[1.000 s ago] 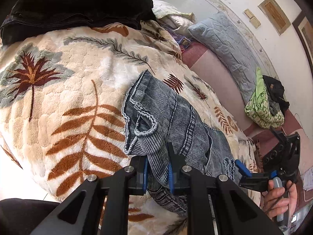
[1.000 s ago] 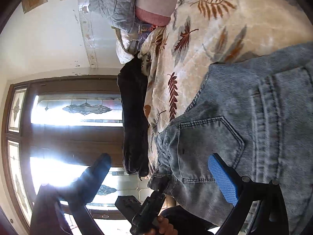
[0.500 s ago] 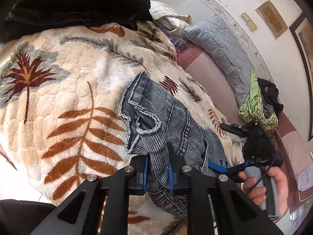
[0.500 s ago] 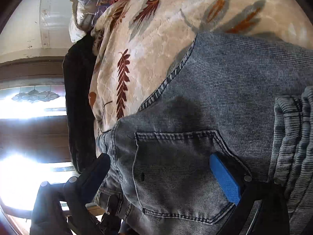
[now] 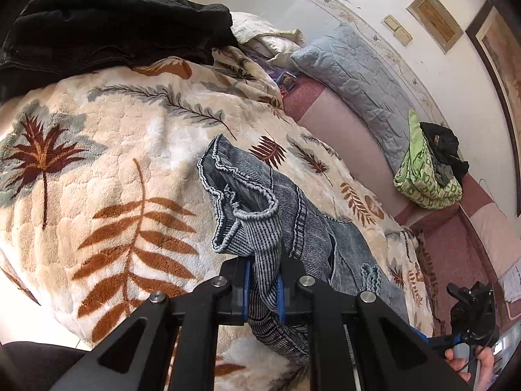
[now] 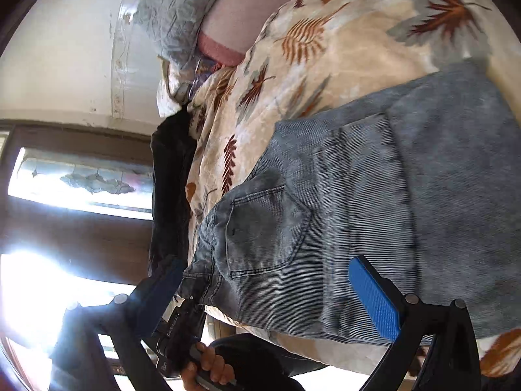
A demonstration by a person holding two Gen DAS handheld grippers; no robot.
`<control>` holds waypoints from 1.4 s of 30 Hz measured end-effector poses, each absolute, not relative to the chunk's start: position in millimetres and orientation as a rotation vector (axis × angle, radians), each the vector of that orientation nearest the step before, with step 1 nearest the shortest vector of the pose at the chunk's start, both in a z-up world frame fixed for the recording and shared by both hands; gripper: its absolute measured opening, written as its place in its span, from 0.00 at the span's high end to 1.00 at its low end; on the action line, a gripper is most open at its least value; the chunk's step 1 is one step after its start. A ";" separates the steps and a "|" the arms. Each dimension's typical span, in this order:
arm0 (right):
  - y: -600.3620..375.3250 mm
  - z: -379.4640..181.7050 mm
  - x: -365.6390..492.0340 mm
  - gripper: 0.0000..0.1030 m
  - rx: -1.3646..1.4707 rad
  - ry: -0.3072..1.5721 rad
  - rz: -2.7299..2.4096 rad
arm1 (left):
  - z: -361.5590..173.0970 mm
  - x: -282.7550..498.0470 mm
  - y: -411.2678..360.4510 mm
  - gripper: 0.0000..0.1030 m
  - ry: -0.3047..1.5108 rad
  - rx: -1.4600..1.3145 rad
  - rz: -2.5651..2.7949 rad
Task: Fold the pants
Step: 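Lift the leg end with the left tool and fold it toward the waistband, then lower the folded leg end onto the jeans and open the left tool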
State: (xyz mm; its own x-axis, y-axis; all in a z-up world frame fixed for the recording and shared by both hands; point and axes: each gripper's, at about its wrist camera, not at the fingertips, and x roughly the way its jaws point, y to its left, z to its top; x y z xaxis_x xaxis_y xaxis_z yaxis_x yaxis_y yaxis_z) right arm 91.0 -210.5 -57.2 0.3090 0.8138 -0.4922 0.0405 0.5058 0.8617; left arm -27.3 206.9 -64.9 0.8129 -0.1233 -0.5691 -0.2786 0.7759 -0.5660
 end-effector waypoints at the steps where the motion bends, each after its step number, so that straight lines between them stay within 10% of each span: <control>1: -223.8 -59.6 89.1 0.00 0.942 1.146 0.614 | -62.9 -26.3 205.1 0.88 0.629 -0.680 0.096; 20: -341.4 -110.8 93.0 0.00 1.421 0.902 0.771 | 54.0 1.4 -21.3 0.90 0.543 0.013 -0.047; 31: -433.9 -116.8 63.0 0.00 1.584 0.633 0.570 | -73.3 14.0 -180.4 0.89 0.840 0.319 -0.264; 42: -418.3 -85.7 59.7 0.00 1.371 0.660 0.583 | 12.4 -16.0 -89.1 0.44 0.732 -0.055 -0.347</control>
State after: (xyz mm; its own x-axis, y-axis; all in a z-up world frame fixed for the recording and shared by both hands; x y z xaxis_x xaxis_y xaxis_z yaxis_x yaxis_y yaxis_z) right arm 59.7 -418.3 -85.7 0.6906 0.7181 -0.0857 0.0034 0.1152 0.9933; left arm -16.0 -89.1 12.4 0.6892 -0.3292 -0.6455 0.2912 0.9416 -0.1693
